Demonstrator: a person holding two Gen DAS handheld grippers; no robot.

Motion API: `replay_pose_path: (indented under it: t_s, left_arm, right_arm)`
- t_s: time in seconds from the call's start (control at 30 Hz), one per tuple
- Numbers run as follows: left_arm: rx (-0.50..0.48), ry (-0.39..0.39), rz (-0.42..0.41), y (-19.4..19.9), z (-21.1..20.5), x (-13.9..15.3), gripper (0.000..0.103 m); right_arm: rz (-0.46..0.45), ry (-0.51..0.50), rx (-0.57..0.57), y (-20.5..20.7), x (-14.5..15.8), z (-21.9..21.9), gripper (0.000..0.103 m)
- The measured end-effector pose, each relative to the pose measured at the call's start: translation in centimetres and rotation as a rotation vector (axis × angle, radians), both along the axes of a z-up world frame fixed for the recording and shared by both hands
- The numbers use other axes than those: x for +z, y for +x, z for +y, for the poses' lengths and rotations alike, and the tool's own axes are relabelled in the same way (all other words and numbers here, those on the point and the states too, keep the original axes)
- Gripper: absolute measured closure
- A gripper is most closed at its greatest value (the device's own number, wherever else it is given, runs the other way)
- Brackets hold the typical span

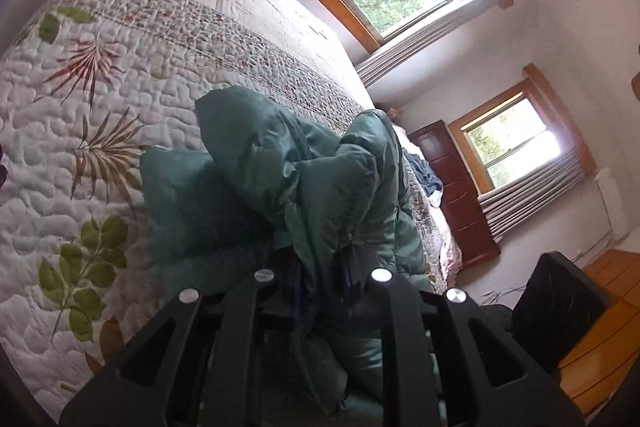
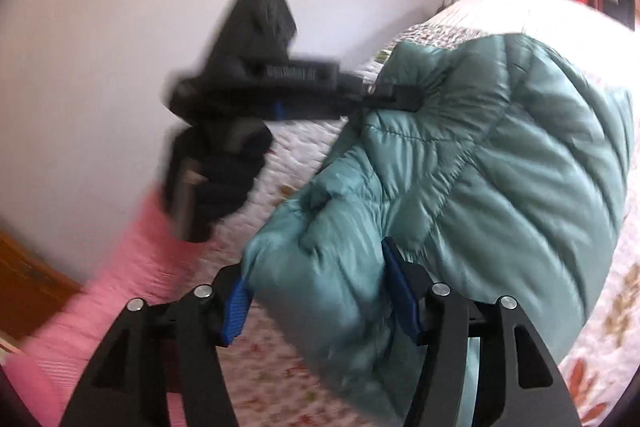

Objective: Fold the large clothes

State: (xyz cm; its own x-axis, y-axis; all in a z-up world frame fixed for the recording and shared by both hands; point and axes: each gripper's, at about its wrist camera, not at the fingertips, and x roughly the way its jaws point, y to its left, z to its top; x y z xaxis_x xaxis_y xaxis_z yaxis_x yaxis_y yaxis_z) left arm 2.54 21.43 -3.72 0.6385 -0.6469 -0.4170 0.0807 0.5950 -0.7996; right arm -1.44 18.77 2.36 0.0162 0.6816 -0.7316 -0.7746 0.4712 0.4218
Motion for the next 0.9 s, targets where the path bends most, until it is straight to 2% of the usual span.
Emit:
replay_pose_path:
  t_s: [0.07,0.13,0.23,0.3,0.4,0.6,0.63,0.73,0.83,0.9]
  left_arm:
    - [0.006,0.001,-0.003,0.2,0.4,-0.5,0.089]
    - [-0.001,-0.006,-0.003,0.5,0.8,-1.0,0.089]
    - [-0.017,0.000,-0.014,0.7,0.7,-1.0,0.089]
    - [-0.030,0.016,-0.025,0.7,0.6,-0.8,0.088]
    - [-0.044,0.021,-0.025,0.6,0.6,-1.2,0.087]
    - [-0.046,0.062,0.002,0.5,0.4,-2.6,0.079]
    - [-0.039,0.065,0.009,0.5,0.4,-2.7,0.073]
    - [0.028,0.095,0.047,-0.6,0.9,-2.0,0.059]
    - [0.121,0.178,0.042,-3.3,1.3,0.1,0.057]
    - [0.144,0.200,0.010,-5.4,1.0,1.7,0.057]
  right_arm:
    - [0.063,0.068,-0.008,0.9,0.5,-2.0,0.041]
    - [0.065,0.102,-0.071,1.6,1.3,-4.5,0.041]
    - [-0.010,0.030,-0.207,2.5,1.8,-7.1,0.043]
    - [-0.008,0.004,-0.247,2.7,1.3,-8.2,0.043]
    - [0.002,-0.030,-0.229,2.1,0.1,-8.1,0.043]
    - [-0.174,-0.149,-0.196,0.1,-1.4,-5.7,0.043]
    - [-0.187,-0.159,-0.196,-0.1,-1.6,-5.5,0.043]
    - [-0.172,-0.159,-0.199,-0.1,-1.2,-5.4,0.043]
    - [-0.113,-0.109,-0.206,0.3,-0.1,-6.5,0.043]
    - [-0.088,-0.072,-0.220,0.5,0.4,-7.7,0.043]
